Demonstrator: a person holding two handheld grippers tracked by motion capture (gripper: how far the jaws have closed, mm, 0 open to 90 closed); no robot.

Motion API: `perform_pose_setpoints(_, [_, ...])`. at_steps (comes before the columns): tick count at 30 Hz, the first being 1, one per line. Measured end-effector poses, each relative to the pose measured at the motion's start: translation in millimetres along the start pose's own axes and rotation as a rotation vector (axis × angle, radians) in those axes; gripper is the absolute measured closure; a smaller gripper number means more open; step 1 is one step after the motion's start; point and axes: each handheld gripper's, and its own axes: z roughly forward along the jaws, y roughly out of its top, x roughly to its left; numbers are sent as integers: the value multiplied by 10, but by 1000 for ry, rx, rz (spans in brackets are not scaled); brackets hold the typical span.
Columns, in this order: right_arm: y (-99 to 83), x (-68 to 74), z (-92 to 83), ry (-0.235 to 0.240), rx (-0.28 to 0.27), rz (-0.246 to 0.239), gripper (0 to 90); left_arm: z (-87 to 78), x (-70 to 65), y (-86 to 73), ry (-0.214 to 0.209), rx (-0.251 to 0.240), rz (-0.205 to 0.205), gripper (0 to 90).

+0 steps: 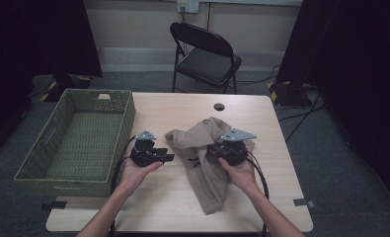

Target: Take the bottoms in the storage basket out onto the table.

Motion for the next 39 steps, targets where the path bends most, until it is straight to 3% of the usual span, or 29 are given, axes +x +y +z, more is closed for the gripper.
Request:
perform_pose_setpoints(3, [-37,-150,-206,-37,-20,28,853,4,-5,-1,0,-3,-2,551])
perform_pose_setpoints(6, [-148,-297,-326,-74,-5,54,850,18,-9,-1,1,4,1,551])
perform_pose_setpoints(12, [-597,-564,-268,-124,137,91,847,97,-63,-9,-9,27,13,551])
perform_pose_setpoints(15, [-757,-605,-187,-122,196,96,846,127,-94,-8,-16,25,15,550])
perform_pose_setpoints(21, [-857,-504,-51,-99,258,62,838,236,-280,-38,-77,39,43,561])
perform_pose_setpoints(28, [-857,-358,0,-56,266,57,826,457,-574,-100,-174,62,82,569])
perform_pose_setpoints(30, [-858,-335,9,-42,265,62,821,508,-647,-138,-191,89,115,569])
perform_pose_setpoints(33, [-857,-279,13,-32,270,47,800,567,-710,-193,-170,110,149,578])
perform_pose_setpoints(35, [-855,-228,9,-26,274,39,788,591,-703,-223,-127,125,174,621])
perform_pose_setpoints(37, [-856,-163,2,-1,279,25,775,625,-656,-247,-115,161,147,628])
perform_pose_setpoints(39, [-860,-71,-2,41,285,8,759,634,-620,-258,-94,166,143,625])
